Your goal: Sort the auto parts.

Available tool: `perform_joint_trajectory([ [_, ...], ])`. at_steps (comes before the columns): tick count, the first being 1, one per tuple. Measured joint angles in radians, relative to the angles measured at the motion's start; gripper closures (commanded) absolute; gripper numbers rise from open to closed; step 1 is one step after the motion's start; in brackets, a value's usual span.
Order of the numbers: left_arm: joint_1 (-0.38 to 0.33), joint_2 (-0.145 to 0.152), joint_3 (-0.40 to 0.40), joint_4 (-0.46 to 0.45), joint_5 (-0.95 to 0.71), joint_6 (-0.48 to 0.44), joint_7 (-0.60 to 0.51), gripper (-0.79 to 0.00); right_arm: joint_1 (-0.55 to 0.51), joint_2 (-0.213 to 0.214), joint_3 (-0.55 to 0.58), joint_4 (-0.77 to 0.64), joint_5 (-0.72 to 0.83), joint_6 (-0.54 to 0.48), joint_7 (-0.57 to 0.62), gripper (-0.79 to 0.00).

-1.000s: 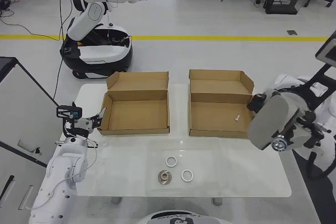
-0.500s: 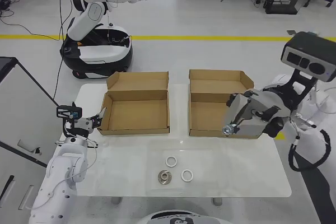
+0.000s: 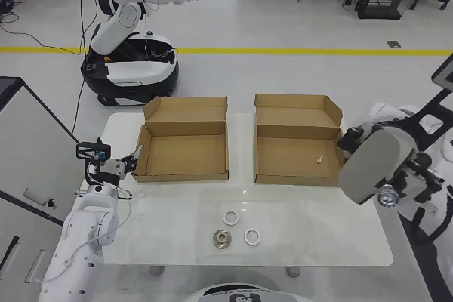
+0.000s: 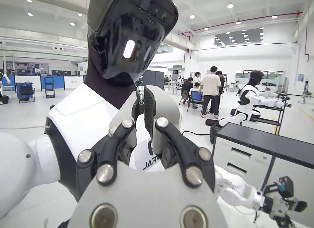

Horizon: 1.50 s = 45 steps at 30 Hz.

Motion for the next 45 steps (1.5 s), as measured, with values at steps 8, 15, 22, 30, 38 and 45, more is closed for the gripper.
perform_joint_trajectory([
  [8,0.000,0.000,0.000,0.000,0.000,0.000,0.000,-0.785,-0.011,0.001,0.023,0.022,-0.014,0.065,0.065,0.000],
  [15,0.000,0.000,0.000,0.000,0.000,0.000,0.000,-0.785,-0.013,0.000,0.026,0.018,-0.010,0.067,0.067,0.000],
  [22,0.000,0.000,0.000,0.000,0.000,0.000,0.000,-0.785,-0.013,0.000,0.026,0.018,-0.010,0.067,0.067,0.000],
  [30,0.000,0.000,0.000,0.000,0.000,0.000,0.000,-0.785,-0.084,0.014,0.097,0.011,-0.142,0.226,0.092,0.000],
  [38,0.000,0.000,0.000,0.000,0.000,0.000,0.000,-0.785,-0.294,0.067,0.362,-0.015,-0.250,0.491,0.243,0.000],
  [45,0.000,0.000,0.000,0.000,0.000,0.000,0.000,-0.785,-0.393,0.111,0.650,-0.056,-0.384,0.796,0.480,0.000],
])
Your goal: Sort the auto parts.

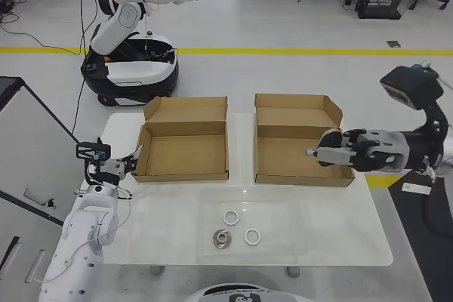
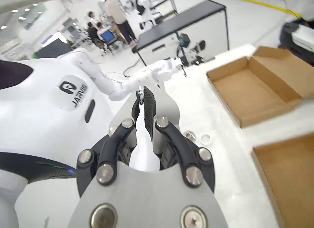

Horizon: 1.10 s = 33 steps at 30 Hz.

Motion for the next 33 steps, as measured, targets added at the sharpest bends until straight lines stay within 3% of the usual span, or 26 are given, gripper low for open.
perform_joint_trajectory([
  [5,0.000,0.000,0.000,0.000,0.000,0.000,0.000,-0.785,0.079,0.027,0.052,0.016,-0.131,0.155,0.201,0.000],
  [11,0.000,0.000,0.000,0.000,0.000,0.000,0.000,-0.785,0.227,0.089,-0.118,0.073,-0.317,0.208,0.239,0.000],
  [18,0.000,0.000,0.000,0.000,0.000,0.000,0.000,-0.785,0.481,0.182,-0.490,0.199,-0.458,0.144,0.239,0.000],
  [22,0.000,0.000,0.000,0.000,0.000,0.000,0.000,-0.785,0.644,0.205,-0.731,0.261,-0.483,0.108,0.239,0.000],
  [26,0.000,0.000,0.000,0.000,0.000,0.000,0.000,-0.785,0.802,0.198,-0.971,0.316,-0.471,0.097,0.239,0.000],
  [33,0.000,0.000,0.000,0.000,0.000,0.000,0.000,-0.785,1.052,0.130,-1.324,0.445,-0.448,0.109,0.239,0.000],
])
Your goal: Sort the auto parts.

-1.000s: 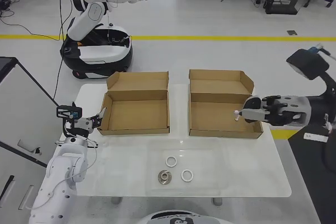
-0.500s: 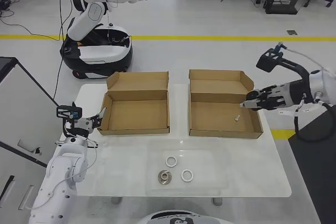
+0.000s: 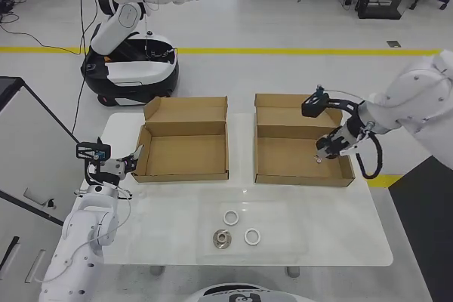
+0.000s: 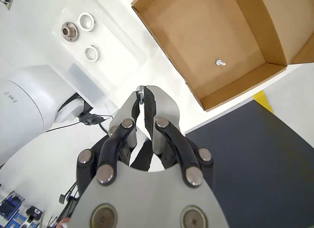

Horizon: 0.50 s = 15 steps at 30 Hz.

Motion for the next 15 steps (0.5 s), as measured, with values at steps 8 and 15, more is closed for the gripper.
perform_joint_trajectory([
  [8,0.000,0.000,0.000,0.000,0.000,0.000,0.000,-0.785,0.131,-0.113,-0.220,0.192,-0.017,0.015,0.000,0.000],
  [15,0.000,0.000,0.000,0.000,0.000,0.000,0.000,-0.785,0.091,-0.220,-0.214,0.350,-0.161,0.039,0.000,0.000],
])
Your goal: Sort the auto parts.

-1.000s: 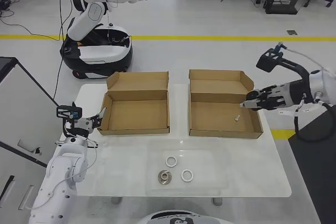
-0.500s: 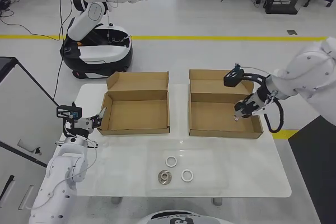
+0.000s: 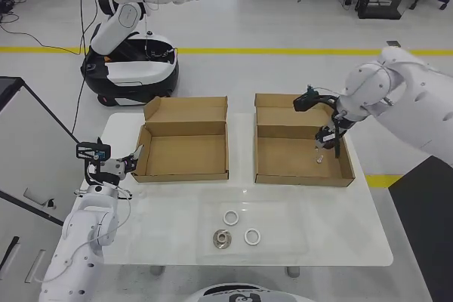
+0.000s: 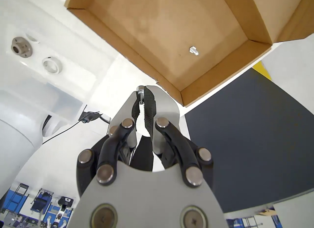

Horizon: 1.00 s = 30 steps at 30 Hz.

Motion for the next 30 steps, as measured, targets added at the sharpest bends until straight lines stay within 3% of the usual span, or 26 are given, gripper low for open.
perform_joint_trajectory([
  [10,0.000,0.000,0.000,0.000,0.000,0.000,0.000,-0.785,-0.074,-0.145,0.000,0.192,-0.169,-0.007,0.000,0.000],
  [18,0.000,0.000,0.000,0.000,0.000,0.000,0.000,-0.785,-0.111,-0.255,0.000,0.393,-0.220,-0.055,0.000,0.000],
  [30,0.000,0.000,0.000,0.000,0.000,0.000,0.000,-0.785,-0.130,-0.376,0.000,0.585,-0.257,-0.103,0.000,0.000],
])
